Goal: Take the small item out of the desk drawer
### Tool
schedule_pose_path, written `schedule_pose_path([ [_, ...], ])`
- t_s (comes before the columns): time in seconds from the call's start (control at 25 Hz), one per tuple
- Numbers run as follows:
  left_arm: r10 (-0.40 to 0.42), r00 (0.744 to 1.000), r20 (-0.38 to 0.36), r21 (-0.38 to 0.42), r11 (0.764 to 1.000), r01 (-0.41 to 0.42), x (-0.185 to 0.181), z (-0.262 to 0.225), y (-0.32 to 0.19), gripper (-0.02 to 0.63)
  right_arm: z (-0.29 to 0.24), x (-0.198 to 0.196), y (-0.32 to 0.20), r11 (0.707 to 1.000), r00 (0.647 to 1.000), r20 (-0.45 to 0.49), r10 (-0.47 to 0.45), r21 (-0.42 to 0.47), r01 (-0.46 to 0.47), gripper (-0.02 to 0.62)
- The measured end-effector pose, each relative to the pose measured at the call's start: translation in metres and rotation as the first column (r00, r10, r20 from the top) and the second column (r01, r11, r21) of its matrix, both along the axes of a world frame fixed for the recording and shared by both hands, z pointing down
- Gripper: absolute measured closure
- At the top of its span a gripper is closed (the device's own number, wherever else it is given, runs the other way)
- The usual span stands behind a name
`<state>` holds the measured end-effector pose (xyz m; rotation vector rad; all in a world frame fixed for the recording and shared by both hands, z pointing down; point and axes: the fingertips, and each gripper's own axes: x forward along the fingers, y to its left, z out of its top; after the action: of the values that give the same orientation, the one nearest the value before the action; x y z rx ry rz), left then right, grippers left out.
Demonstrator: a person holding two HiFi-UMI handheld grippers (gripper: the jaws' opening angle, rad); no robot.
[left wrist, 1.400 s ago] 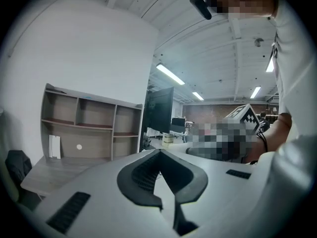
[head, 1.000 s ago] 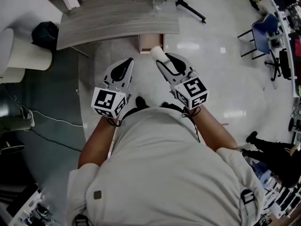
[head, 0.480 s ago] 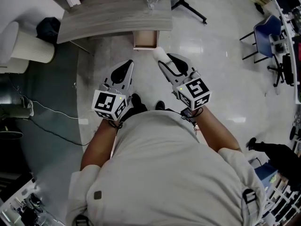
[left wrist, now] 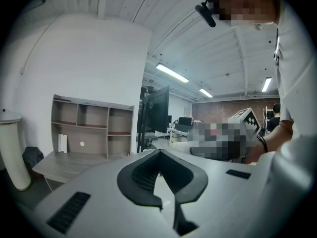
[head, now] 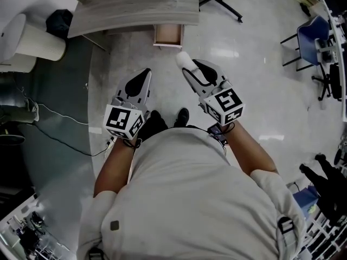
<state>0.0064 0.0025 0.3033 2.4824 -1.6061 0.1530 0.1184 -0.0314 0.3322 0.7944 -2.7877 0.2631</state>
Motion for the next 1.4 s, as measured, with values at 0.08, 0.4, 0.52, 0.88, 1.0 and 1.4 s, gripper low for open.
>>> schedule_pose_path([
  [0.08,0.003,1.000,0.005,0.004,1.000,-0.003,-0.001,-0.002,0.008,0.594,-0.002,0.002,0.008,1.000,1.000,0.006,0.008,0.002,-0.008,0.440],
  [0.4,0.047,0.999,0.011,0.021,0.999,-0.047,-0.011,-0.007,0.043,0.594,-0.008,-0.012,0.045,0.999,0.999,0.003,0.032,0.024,-0.033,0.440],
  [0.52,0.060,0.998,0.007,0.024,0.998,-0.060,-0.024,-0.008,0.062,0.594,-0.012,-0.021,0.064,0.998,0.999,0.003,0.050,0.029,-0.050,0.440],
  [0.88,0.089,0.996,-0.002,0.045,0.995,-0.089,-0.071,-0.015,0.129,0.594,-0.016,-0.059,0.137,0.995,0.996,-0.007,0.087,0.047,-0.087,0.440],
  [1.0,0.103,0.995,-0.002,0.052,0.993,-0.103,-0.083,-0.017,0.147,0.594,-0.018,-0.071,0.158,0.994,0.995,-0.008,0.099,0.053,-0.099,0.440],
  [1.4,0.133,0.991,-0.010,0.071,0.989,-0.132,-0.112,-0.016,0.206,0.594,-0.016,-0.108,0.222,0.990,0.993,0.002,0.116,0.080,-0.115,0.440],
])
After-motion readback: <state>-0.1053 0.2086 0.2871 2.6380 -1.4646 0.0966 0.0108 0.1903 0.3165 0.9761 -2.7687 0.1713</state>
